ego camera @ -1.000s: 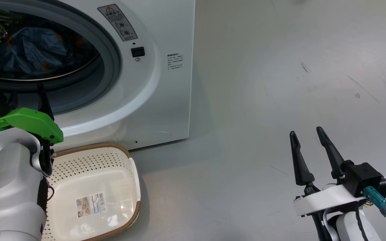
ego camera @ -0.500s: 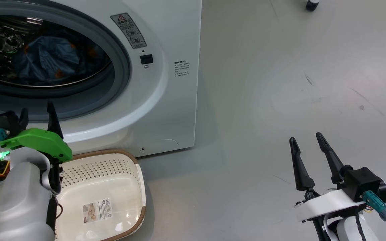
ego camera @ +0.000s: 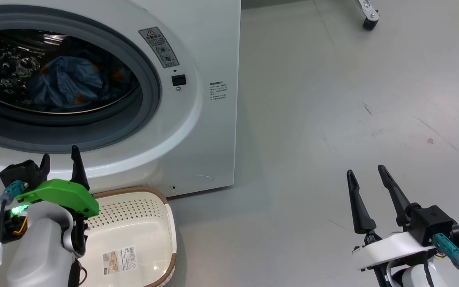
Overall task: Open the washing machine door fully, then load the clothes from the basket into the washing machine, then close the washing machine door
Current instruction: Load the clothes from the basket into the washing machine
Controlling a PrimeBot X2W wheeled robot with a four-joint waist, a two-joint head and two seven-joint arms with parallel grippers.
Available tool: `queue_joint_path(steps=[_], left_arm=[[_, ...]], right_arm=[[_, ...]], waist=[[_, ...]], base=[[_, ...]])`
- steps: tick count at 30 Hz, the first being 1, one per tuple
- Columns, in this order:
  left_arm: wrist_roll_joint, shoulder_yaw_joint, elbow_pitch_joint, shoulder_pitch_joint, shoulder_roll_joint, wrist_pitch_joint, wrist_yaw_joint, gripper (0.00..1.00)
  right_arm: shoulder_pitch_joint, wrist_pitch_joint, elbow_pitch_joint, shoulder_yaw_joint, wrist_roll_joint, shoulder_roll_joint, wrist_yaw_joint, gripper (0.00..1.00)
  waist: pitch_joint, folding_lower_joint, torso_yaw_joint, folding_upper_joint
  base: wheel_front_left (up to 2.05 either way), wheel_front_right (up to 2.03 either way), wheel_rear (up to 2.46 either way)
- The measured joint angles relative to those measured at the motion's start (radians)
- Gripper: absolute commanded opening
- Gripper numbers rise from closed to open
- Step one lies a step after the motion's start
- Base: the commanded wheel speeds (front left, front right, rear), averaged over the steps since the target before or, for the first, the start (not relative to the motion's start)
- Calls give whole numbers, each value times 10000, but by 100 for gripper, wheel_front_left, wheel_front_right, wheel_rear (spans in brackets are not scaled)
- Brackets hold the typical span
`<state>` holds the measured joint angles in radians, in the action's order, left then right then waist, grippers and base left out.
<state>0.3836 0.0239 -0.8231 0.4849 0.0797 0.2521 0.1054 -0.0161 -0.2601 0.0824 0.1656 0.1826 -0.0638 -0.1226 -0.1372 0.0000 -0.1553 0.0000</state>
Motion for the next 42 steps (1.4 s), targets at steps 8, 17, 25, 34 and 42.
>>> queue_joint_path(steps=[8, 17, 25, 34, 42], left_arm=[[0, 15, 522, -593, -105, 0, 17, 100], [-4, -25, 1267, -1197, -295, 0, 86, 100], [-4, 25, 1827, -1815, -322, 0, 96, 100], [-251, -4, 2615, -2375, -343, 2, 96, 100], [-360, -54, 3214, -2917, -364, 0, 98, 100]], right_arm=[[-152, 0, -8, -86, 0, -44, 0, 100], [-199, 0, -12, -192, 0, -142, 0, 100], [-395, 0, -23, -207, 0, -184, 0, 100], [-560, 0, -23, -107, 2, -184, 0, 100], [-560, 0, -29, -79, 10, -182, 0, 100]], waist=[[167, 0, 117, 0], [422, 0, 356, 0], [649, 0, 616, 0], [881, 0, 789, 0], [990, 0, 847, 0]], base=[[0, 0, 0], [0, 0, 0], [0, 0, 0], [0, 0, 0], [0, 0, 0]])
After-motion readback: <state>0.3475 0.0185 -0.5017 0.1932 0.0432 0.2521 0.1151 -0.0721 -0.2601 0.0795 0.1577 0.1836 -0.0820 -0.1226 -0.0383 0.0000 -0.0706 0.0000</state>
